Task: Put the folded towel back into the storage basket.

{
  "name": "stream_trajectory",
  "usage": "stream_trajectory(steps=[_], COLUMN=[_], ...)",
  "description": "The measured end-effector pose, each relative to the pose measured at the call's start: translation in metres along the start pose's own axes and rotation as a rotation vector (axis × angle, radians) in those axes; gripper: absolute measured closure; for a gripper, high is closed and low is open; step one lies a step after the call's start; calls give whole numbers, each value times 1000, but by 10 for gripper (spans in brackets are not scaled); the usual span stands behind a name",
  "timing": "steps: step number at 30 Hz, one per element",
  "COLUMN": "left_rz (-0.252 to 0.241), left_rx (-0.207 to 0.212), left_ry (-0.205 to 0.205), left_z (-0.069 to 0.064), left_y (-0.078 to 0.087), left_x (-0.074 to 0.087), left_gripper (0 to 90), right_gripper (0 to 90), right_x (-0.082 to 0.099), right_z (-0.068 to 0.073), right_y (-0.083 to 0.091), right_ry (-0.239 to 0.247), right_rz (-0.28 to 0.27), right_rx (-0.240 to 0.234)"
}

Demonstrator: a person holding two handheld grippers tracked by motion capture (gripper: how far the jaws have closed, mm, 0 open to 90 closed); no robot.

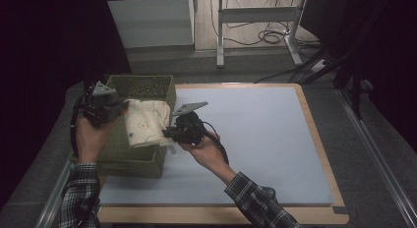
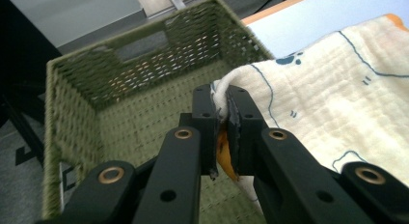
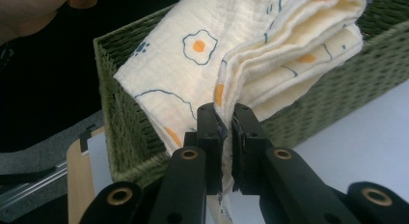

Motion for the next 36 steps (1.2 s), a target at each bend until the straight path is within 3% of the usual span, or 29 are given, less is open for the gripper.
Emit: stream_trajectory(steps=[10,25,30,36], left_rz=[23,74,89,110], left_rx=[-30,-53,-49,-27], left_ry=[37,78,80,63], left_z=[20,38,37,27], left_y=[9,11,8,-6], left_x=[26,67,75,80], left_gripper=[834,834,834,833], right_gripper=[831,825,821,815], right_x=[1,10,15,25], right_z=[24,46,53,52], right_y=[-32,-76,-88,-92], right_ry=[14,20,15,0], right_rz=[30,81,99,129], right_rx=[-4,-1,1,33])
Point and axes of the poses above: each handheld gripper's, and its own axes: y roughly backward along the jaws, x roughly out of its underside, z roughly to its left, the point moved 9 cm from there along -y, roughly forward along the jaws, and after that the axes turned 14 degrees about -y, right-handed, at the moved point
